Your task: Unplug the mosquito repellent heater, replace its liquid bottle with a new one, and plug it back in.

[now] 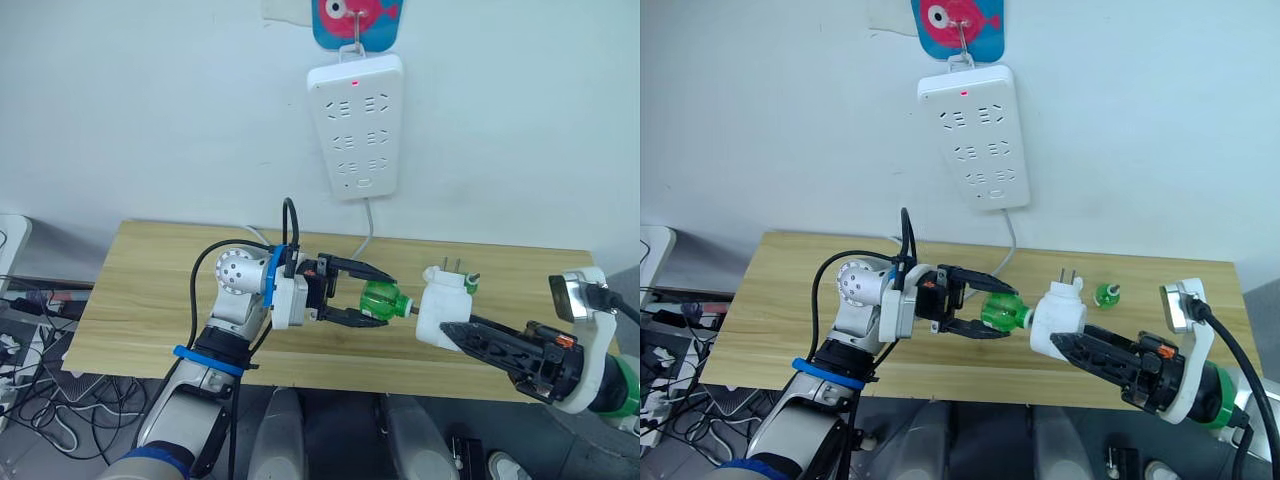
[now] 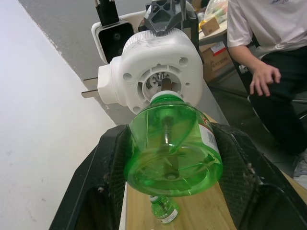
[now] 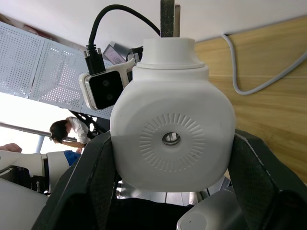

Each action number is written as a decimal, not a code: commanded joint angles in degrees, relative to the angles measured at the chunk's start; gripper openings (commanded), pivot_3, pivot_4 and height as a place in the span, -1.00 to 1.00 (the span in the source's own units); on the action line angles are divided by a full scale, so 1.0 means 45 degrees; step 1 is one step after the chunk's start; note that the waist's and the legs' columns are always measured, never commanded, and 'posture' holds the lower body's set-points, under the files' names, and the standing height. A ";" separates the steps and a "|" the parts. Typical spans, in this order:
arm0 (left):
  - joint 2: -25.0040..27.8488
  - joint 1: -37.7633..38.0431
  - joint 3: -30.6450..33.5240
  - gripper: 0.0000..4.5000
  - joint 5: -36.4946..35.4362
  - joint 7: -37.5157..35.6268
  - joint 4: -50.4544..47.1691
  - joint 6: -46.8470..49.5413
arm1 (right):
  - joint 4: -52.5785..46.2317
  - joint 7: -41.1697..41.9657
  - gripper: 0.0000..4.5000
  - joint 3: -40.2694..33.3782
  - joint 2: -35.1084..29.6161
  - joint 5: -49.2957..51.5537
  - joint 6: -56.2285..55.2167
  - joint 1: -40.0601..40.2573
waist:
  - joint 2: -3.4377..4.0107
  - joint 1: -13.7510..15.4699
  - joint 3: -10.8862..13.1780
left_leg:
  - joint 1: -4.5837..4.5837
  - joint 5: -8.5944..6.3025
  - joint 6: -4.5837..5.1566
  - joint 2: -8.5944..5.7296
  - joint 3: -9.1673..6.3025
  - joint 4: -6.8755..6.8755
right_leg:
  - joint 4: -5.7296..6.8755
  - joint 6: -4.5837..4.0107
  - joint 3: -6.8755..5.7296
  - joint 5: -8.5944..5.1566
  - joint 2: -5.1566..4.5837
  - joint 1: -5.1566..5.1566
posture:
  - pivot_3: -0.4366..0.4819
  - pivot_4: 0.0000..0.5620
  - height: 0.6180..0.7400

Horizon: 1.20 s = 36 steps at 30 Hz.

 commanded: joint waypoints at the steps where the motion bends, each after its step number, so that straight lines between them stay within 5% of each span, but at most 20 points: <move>1: -0.0292 -0.0224 -0.0054 0.00 0.0060 0.0476 -0.0251 -0.0107 | -0.0736 0.0349 0.32 -0.0065 -0.0107 0.0300 0.0098 0.0077 | 0.0000 -0.0002 0.0000 | 0.0000 0.0000 0.0000 0.0000 0.0000 0.0000 | 0.0000 0.0000 0.0001 0.0000 0.0000 0.0000 | 0.02 0.19 1.00; 27: -0.0388 -0.0542 0.0329 0.00 -0.0108 0.1067 0.0159 -0.0032 | 0.0452 0.1183 0.32 -0.1194 -0.0079 0.0300 0.1114 0.0064 | -0.0001 0.0001 0.0000 | 0.0001 -0.0001 0.0003 -0.0001 0.0000 0.0001 | 0.0004 0.0000 0.0002 0.0000 -0.0001 0.0001 | 0.02 0.24 1.00; 36: -0.0236 -0.0078 -0.0117 0.00 -0.0335 0.0644 -0.0701 0.0135 | 0.0400 0.0108 0.32 -0.0060 0.0542 0.0300 0.0675 -0.1493 | -0.0001 -0.0020 0.0001 | 0.0006 -0.0001 0.0003 0.0002 -0.0001 0.0001 | 0.0015 0.0000 0.0000 0.0000 0.0002 0.0001 | 0.01 0.25 1.00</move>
